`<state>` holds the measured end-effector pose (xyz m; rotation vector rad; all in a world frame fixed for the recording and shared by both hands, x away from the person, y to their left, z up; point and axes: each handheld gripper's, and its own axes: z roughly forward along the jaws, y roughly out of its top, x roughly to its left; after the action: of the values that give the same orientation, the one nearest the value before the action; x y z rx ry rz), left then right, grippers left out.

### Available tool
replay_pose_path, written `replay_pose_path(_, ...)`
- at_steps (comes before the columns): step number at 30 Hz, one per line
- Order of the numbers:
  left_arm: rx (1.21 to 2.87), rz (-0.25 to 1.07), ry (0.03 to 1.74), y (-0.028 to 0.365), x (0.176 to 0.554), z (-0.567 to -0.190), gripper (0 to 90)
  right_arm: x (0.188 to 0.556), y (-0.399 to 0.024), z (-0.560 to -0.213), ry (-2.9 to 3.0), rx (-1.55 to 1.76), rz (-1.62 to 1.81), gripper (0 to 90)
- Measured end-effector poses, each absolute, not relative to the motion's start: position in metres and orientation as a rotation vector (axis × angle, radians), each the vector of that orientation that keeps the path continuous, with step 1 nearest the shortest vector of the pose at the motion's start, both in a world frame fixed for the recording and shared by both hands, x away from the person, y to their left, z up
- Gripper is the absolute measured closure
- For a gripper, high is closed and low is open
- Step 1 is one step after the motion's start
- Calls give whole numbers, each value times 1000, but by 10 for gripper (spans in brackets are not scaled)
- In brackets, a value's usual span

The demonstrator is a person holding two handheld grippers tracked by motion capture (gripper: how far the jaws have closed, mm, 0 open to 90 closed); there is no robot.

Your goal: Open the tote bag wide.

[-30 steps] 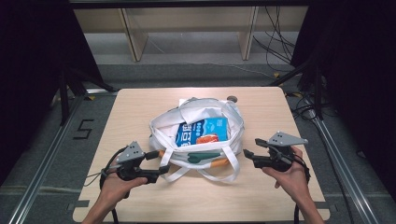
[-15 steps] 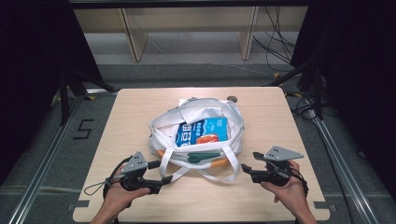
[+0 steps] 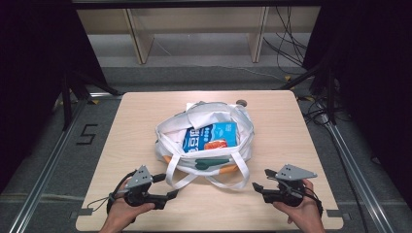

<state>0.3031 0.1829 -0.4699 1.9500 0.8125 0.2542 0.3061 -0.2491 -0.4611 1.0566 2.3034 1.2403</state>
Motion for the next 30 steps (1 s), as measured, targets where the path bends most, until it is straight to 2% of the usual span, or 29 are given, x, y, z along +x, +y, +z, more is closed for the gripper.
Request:
replay_pose_path(8, 1953, 275, 801, 182, 294, -479, 234, 293, -253, -468, 2322, 1038, 1164, 278)
replay_pose_path(18, 1988, 288, 764, 179, 286, -489, 220, 278, -259, -481, 2351, 1112, 1165, 278)
replay_pose_path(30, 2002, 272, 816, 180, 287, -493, 220, 278, -262, -485, 2351, 1066, 1144, 277)
